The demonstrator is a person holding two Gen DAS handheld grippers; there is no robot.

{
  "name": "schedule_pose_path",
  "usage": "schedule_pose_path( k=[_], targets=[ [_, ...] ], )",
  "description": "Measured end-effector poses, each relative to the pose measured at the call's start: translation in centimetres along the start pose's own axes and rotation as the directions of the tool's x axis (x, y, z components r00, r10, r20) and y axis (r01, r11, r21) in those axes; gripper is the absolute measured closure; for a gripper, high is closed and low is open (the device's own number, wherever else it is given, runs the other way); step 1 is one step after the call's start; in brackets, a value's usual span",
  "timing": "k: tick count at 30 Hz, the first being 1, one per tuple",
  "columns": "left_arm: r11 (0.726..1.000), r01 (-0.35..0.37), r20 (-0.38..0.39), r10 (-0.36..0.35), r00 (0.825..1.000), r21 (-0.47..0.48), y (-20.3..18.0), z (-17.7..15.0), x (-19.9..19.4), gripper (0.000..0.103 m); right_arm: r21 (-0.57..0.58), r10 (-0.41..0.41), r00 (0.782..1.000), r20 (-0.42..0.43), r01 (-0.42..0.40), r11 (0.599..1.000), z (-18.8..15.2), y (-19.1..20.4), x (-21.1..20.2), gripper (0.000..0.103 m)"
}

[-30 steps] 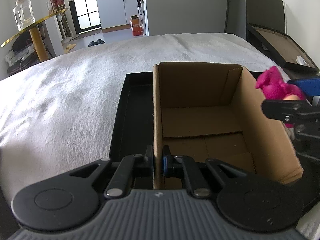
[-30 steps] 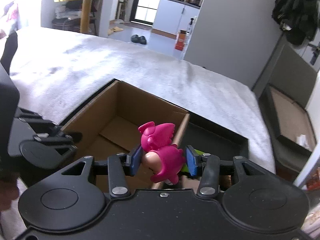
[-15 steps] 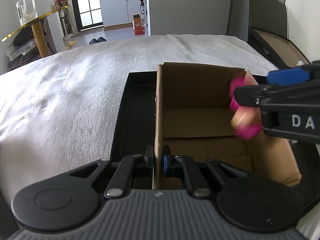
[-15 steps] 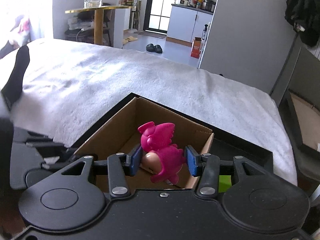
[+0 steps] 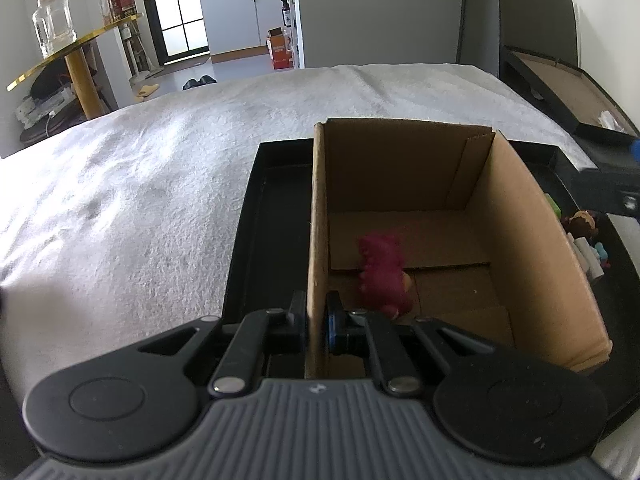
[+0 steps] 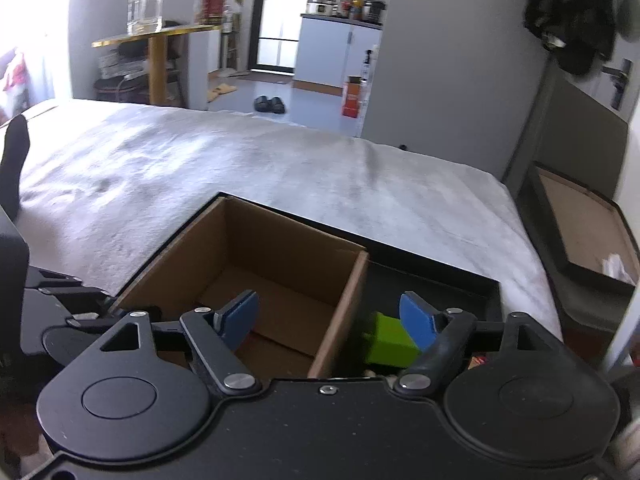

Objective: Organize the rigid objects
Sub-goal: 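Move the right gripper to the white charger and grasp it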

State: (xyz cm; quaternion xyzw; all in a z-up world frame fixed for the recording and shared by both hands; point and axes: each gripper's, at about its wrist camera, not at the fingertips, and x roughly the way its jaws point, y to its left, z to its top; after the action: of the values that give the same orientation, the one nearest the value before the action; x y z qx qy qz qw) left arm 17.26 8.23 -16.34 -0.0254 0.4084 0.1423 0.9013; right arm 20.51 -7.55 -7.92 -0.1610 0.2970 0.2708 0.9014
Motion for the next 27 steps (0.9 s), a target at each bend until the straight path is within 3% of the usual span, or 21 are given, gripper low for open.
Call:
schedule_pose_path(
  k=[5, 17, 19, 21, 23, 27],
  targets=[
    [0.999, -0.012, -0.004, 0.012, 1.000, -0.033, 0.5, -0.1, -0.1, 0.093, 0.027, -0.052, 0.999, -0.011, 0.052, 0.998, -1.4, -1.5, -0.8, 0.018],
    [0.998, -0.055, -0.011, 0.055, 0.998, 0.004, 0.2, -0.3, -0.7, 0.089, 0.122, -0.129, 0.990, -0.058, 0.135, 0.983, -5.3, -5.2, -1.3, 0.018],
    [0.999, -0.040, -0.007, 0.040, 0.999, -0.007, 0.3, -0.2, -0.9, 0.080, 0.138, -0.132, 0.989, -0.066, 0.140, 0.981, -5.8, -5.6, -1.1, 0.018],
    [0.999, -0.037, 0.006, 0.037, 0.999, -0.009, 0.3, -0.1, -1.2, 0.058, 0.145, -0.131, 0.989, -0.074, 0.141, 0.979, -6.2, -6.0, -0.8, 0.018],
    [0.999, -0.050, 0.025, 0.050, 0.998, -0.001, 0.1, 0.0, -1.5, 0.048, 0.153, -0.132, 0.987, -0.088, 0.144, 0.978, -6.6, -6.3, -0.3, 0.018],
    [0.998, -0.068, 0.041, 0.068, 0.997, 0.011, -0.3, 0.1, -1.6, 0.037, 0.188, -0.117, 0.987, -0.108, 0.136, 0.973, -7.4, -7.0, 0.5, 0.018]
  ],
)
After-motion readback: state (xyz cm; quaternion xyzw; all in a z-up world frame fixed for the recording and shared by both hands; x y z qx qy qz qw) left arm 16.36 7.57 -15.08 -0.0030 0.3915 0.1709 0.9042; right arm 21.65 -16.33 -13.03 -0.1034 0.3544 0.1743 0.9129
